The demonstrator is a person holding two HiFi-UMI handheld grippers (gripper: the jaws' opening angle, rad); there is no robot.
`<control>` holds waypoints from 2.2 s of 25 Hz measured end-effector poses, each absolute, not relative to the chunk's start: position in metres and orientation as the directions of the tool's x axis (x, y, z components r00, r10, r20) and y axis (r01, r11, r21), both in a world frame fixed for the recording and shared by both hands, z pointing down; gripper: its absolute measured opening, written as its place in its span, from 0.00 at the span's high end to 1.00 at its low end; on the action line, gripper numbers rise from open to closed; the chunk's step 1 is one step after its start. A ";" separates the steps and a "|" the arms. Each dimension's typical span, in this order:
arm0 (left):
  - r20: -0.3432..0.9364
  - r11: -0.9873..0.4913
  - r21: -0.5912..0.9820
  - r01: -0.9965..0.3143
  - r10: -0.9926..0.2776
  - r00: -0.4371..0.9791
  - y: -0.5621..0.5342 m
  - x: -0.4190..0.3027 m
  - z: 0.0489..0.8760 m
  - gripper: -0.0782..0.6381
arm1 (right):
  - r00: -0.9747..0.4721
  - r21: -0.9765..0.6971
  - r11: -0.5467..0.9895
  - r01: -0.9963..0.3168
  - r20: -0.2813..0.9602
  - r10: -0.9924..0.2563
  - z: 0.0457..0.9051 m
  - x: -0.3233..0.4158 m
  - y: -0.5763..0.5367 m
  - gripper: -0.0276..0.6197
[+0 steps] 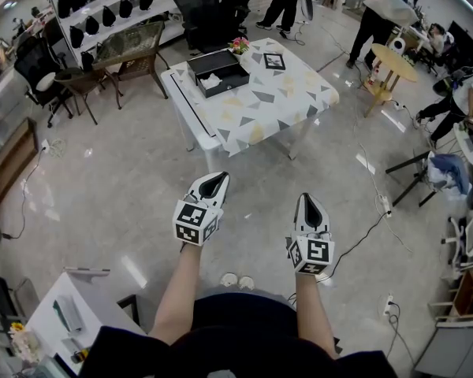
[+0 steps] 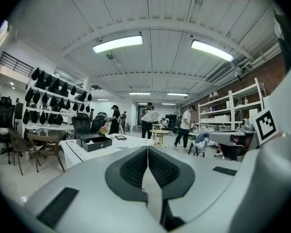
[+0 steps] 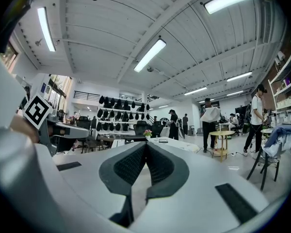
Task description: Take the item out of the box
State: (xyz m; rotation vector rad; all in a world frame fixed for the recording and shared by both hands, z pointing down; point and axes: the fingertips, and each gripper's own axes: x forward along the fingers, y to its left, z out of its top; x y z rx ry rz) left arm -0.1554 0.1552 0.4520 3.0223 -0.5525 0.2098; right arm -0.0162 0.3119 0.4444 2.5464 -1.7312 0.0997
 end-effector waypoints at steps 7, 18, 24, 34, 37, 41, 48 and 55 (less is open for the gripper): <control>0.148 -0.941 0.060 -0.333 -0.322 0.935 0.160 -0.155 0.454 0.84 | 0.365 -0.005 -0.367 -0.930 0.089 -0.927 0.445 -0.017 0.314 0.95; 0.162 -0.941 0.073 -0.330 -0.316 0.935 0.158 -0.162 0.463 0.59 | 0.368 -0.034 -0.372 -0.928 0.091 -0.926 0.448 -0.020 0.311 0.95; 0.165 -0.944 0.063 -0.325 -0.311 0.936 0.152 -0.166 0.465 0.59 | 0.375 -0.026 -0.379 -0.925 0.099 -0.922 0.452 -0.022 0.304 0.95; 0.143 -0.957 0.042 -0.287 -0.279 0.950 0.141 -0.166 0.463 0.58 | 0.388 0.017 -0.388 -0.922 0.070 -0.919 0.448 -0.034 0.288 0.95; 0.148 -0.960 0.040 -0.277 -0.268 0.952 0.137 -0.161 0.463 0.58 | 0.403 0.001 -0.404 -0.915 0.073 -0.912 0.448 -0.028 0.287 0.95; 0.142 -0.957 0.040 -0.287 -0.279 0.950 0.122 -0.154 0.463 0.58 | 0.401 -0.014 -0.402 -0.915 0.058 -0.914 0.455 -0.015 0.274 0.95; 0.151 -0.948 0.039 -0.317 -0.308 0.939 0.078 -0.113 0.476 0.58 | 0.374 -0.039 -0.376 -0.926 0.053 -0.926 0.461 0.026 0.227 0.95; 0.158 -0.917 0.057 -0.395 -0.382 0.910 -0.007 -0.034 0.497 0.57 | 0.313 -0.054 -0.317 -0.947 0.072 -0.947 0.491 0.123 0.134 0.95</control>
